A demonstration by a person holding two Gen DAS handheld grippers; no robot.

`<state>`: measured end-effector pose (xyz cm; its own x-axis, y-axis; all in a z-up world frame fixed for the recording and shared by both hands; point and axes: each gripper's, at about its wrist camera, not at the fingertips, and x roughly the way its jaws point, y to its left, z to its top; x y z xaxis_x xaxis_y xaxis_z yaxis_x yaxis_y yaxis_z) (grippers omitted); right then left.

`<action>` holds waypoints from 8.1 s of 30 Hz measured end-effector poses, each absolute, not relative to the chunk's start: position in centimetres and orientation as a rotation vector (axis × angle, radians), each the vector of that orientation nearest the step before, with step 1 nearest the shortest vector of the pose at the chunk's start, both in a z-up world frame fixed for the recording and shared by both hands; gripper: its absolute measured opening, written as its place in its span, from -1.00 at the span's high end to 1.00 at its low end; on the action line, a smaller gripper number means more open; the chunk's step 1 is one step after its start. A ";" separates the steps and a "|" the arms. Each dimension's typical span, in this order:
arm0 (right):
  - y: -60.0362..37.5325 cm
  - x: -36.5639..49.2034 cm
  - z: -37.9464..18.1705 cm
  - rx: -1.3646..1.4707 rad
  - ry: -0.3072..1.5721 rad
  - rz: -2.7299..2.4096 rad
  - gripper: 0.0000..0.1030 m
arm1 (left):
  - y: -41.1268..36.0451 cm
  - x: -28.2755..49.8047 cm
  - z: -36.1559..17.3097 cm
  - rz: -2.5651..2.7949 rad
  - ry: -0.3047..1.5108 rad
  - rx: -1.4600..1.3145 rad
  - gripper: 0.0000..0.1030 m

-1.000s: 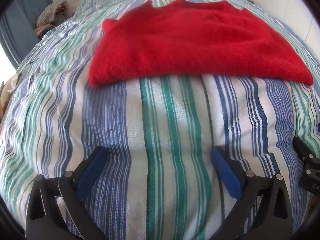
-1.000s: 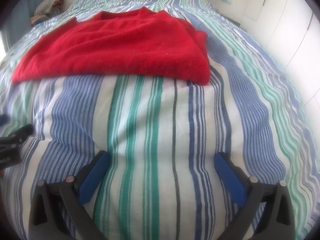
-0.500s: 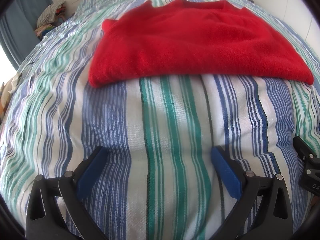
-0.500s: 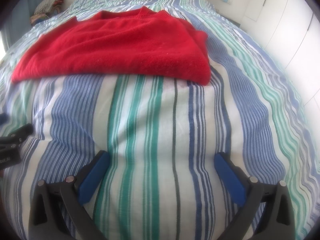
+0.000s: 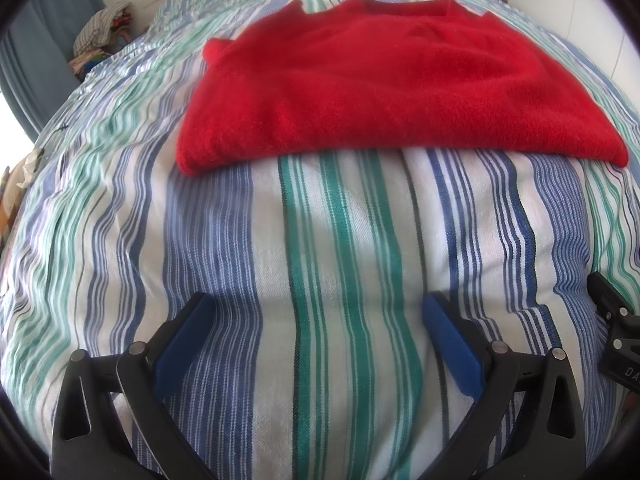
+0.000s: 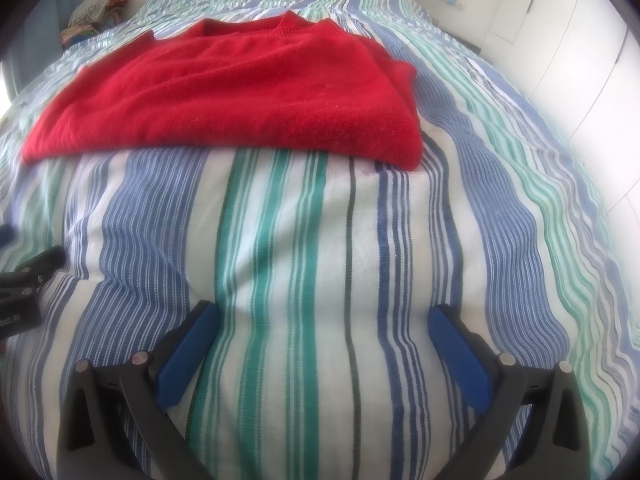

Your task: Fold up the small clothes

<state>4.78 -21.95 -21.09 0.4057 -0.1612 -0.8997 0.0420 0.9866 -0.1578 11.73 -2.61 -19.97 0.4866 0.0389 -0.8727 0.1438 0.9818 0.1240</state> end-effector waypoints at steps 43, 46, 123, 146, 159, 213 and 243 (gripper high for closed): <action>-21.9 4.7 -21.0 -0.131 1.144 -0.130 -1.00 | -2.6 11.7 -20.0 -0.063 1.059 0.196 -0.99; -21.8 4.7 -21.1 -0.131 1.144 -0.130 -1.00 | -2.6 11.7 -20.0 -0.063 1.059 0.196 -0.99; -21.9 4.7 -21.0 -0.128 1.150 -0.127 -1.00 | -2.6 11.7 -19.9 -0.070 1.058 0.196 -0.99; -38.7 30.9 -22.6 0.582 1.323 0.420 0.02 | -22.5 17.7 -16.5 -0.754 0.902 0.479 0.37; -23.6 32.8 -11.0 0.390 1.166 0.655 0.69 | -0.5 19.6 -8.3 -0.467 0.842 -0.149 0.87; -18.6 27.5 -20.2 0.477 1.156 0.438 -0.70 | 9.4 32.5 -19.5 -0.262 1.233 -0.326 -0.90; -22.0 13.7 -14.6 0.087 1.134 0.148 -0.93 | 5.3 14.7 -11.3 0.074 0.918 0.052 -0.95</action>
